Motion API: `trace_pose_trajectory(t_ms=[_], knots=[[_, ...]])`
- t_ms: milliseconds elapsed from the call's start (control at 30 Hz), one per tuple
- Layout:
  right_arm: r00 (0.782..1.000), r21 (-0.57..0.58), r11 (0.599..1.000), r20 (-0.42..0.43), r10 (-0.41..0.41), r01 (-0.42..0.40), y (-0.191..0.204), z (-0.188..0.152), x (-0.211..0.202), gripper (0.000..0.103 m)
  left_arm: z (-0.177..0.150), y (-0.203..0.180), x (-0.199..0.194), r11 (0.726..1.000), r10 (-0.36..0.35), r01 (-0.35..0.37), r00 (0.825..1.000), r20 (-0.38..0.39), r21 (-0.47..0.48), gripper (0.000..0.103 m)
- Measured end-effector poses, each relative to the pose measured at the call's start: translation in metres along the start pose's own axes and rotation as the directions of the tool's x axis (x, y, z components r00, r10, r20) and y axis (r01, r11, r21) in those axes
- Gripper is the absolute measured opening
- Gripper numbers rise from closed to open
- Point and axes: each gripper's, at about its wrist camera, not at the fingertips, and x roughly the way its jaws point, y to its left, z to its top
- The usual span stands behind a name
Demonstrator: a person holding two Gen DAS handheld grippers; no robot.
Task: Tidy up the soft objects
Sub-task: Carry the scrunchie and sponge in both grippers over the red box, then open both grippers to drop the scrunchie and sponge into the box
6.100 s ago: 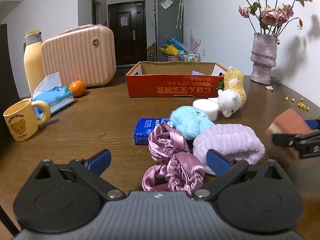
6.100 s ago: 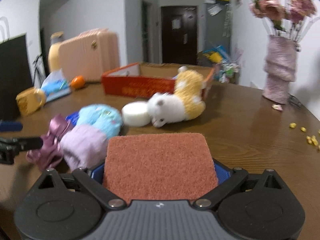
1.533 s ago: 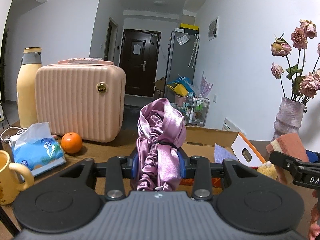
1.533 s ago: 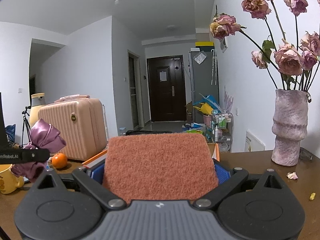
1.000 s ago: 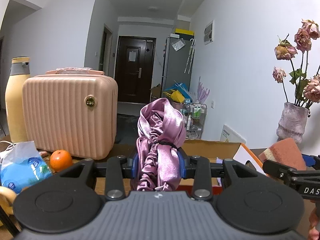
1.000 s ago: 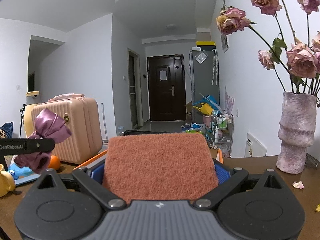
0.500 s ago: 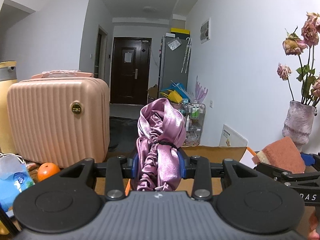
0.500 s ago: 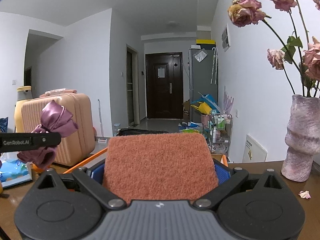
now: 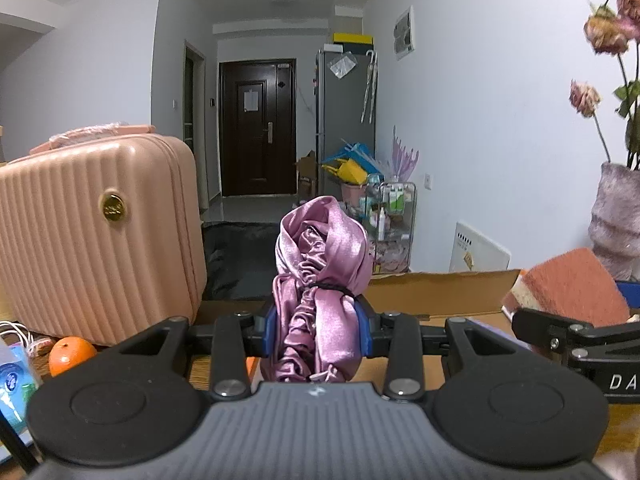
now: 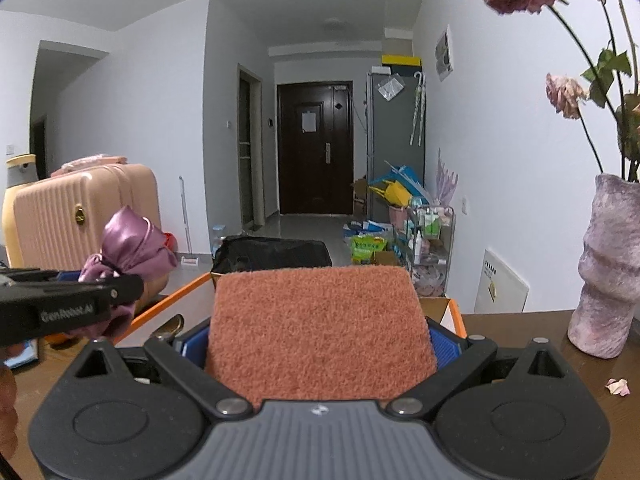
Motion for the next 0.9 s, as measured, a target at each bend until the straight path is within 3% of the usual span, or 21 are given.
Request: trace_pose_trajectory(t_ms=[467,800,900], knots=[[0.991,0.075,0.994,-0.116,-0.073,0.082,0.009,0.006,0.050,0.100,-0.006,-0.004,0.051,0.999,0.043,-0.043,0.997,-0.065,-0.001,0.038],[0.983,0.138,0.984,-0.156,-0.093,0.115,0.002,-0.001,0.064,0.101,-0.010,-0.009,0.057,0.998,0.054,-0.053,0.997,-0.061,0.018,0.038],[0.983,0.146,0.983,-0.159,-0.090,0.114,0.001,-0.001,0.065,0.101,-0.010,-0.009,0.057,0.998,0.057,-0.057,0.996,-0.067,0.009,0.048]])
